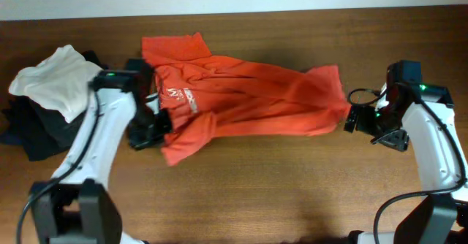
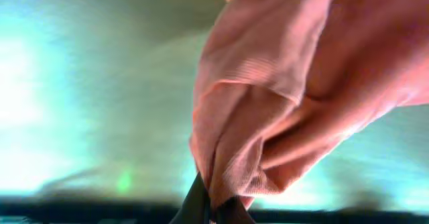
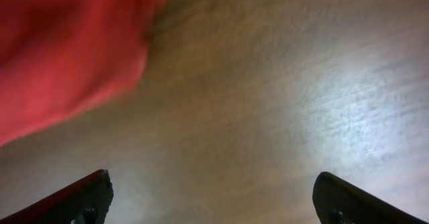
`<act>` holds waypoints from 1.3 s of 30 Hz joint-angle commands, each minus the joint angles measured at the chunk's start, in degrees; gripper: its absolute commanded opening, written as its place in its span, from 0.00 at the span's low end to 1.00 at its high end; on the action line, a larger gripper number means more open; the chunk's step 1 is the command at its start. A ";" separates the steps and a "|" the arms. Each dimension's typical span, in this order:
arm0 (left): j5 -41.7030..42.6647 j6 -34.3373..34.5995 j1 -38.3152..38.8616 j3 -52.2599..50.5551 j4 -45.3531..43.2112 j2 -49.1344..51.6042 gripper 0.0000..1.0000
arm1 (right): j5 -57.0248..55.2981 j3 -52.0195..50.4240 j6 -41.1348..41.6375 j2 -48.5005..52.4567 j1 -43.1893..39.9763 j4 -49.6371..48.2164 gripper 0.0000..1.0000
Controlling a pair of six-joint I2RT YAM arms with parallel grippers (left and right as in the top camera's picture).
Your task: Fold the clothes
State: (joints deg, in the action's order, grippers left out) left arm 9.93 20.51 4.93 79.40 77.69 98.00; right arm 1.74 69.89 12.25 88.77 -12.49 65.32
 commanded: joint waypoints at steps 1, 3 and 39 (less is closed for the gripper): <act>-8.59 -3.91 -2.12 0.22 3.80 -1.05 0.00 | 4.42 0.44 0.66 1.29 -0.24 -0.22 0.99; -9.79 -3.91 -2.14 -0.39 4.39 -1.05 0.00 | 6.10 0.24 0.66 2.54 -0.07 -0.33 0.99; -9.75 -3.89 -1.95 -6.62 -4.00 -1.05 0.01 | -5.20 33.44 -6.49 17.49 9.86 -6.29 0.63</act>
State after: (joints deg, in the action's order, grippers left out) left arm 1.02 17.50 2.98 73.17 74.00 97.08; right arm 0.80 100.62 8.25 108.33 -2.63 58.63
